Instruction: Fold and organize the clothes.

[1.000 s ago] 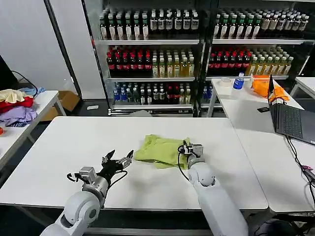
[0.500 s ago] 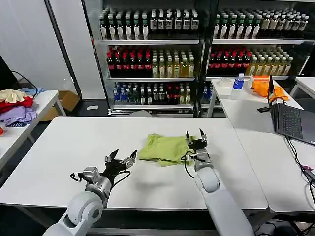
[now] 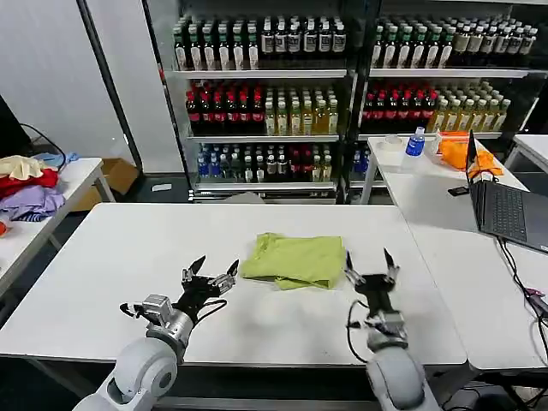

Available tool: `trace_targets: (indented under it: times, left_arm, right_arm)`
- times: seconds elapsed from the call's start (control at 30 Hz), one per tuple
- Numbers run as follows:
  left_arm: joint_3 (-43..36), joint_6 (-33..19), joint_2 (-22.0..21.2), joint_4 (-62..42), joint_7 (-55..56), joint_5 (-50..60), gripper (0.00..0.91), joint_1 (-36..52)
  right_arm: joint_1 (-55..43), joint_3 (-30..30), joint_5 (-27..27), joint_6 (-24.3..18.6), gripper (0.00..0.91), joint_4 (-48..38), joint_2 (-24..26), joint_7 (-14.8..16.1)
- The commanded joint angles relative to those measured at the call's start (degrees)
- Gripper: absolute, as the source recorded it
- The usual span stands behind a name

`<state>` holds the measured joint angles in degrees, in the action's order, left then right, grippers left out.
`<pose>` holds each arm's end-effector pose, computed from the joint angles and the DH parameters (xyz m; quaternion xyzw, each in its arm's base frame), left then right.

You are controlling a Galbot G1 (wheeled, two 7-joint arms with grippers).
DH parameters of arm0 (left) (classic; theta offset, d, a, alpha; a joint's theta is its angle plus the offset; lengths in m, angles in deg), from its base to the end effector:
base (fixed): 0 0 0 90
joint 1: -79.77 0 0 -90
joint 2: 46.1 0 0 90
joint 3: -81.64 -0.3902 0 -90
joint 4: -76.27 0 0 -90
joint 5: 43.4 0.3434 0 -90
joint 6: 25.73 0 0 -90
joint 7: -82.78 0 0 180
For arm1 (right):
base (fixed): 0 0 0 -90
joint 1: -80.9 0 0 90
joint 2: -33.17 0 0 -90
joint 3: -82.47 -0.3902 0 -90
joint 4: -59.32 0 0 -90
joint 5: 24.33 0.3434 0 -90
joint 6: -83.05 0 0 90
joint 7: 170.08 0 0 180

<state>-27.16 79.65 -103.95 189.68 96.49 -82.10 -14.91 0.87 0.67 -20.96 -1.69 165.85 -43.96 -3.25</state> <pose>0.2754 0.0491 -0.2923 -0.1371 -0.9835 0.0527 0.1054 0.2697 -0.0194 -0.3476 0.0214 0.9975 -0.0672 0.0081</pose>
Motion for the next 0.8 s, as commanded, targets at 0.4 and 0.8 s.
trace_targets:
  times: [0.4,0.8]
  left_arm:
    - [0.2,-0.9,-1.4,1.9,0.4,9.1,0.907,-2.0]
    - [0.4,-0.4,-2.7,0.8,0.0,12.7,0.907,-3.3]
  right_arm:
    - [16.8,-10.7,9.4,7.1,0.907,19.8,4.4,0.0]
    - [3.6,-1.4,9.3,9.4,0.907,10.4,8.2,1.4]
